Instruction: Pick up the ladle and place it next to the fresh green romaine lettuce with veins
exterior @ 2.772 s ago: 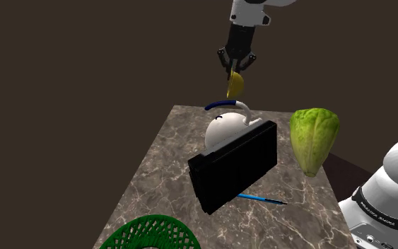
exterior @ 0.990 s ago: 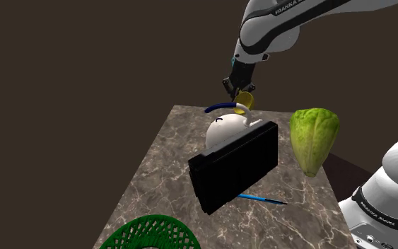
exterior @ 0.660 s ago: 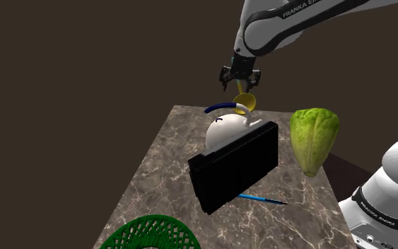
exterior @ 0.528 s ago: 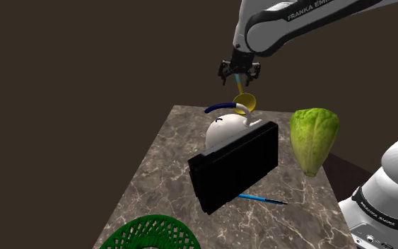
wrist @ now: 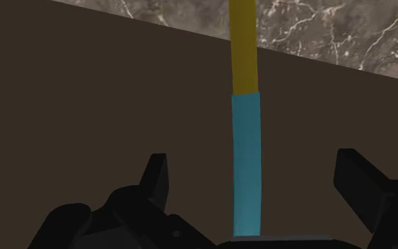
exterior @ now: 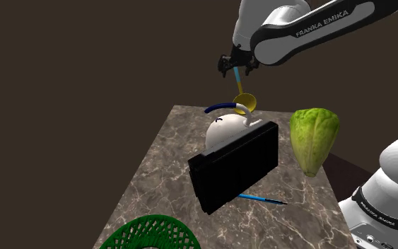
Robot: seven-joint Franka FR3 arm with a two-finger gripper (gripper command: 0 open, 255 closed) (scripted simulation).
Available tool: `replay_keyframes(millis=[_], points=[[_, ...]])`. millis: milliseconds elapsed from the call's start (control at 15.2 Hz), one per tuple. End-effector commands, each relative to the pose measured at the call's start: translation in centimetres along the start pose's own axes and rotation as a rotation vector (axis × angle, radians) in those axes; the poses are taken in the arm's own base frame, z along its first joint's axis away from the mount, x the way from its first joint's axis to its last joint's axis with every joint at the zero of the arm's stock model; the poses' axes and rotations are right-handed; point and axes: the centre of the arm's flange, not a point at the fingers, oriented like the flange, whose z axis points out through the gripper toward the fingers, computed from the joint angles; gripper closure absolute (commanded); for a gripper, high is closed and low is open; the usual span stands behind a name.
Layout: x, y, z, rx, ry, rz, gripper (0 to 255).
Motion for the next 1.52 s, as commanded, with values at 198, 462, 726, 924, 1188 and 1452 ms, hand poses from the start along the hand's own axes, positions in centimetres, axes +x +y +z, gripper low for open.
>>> replay_keyframes(millis=[198,462,726,924,1188,1452], points=[[-0.1,-0.1,1.9,0.000,0.002,-0.001,0],[-0.1,-0.1,1.9,0.000,0.002,-0.001,0],[-0.1,-0.1,1.9,0.000,0.002,-0.001,255],[-0.1,-0.1,1.9,0.000,0.002,-0.001,255],[-0.1,-0.1,1.9,0.000,0.002,-0.001,255],[0.7,-0.1,0.5,0.000,0.002,-0.001,255]])
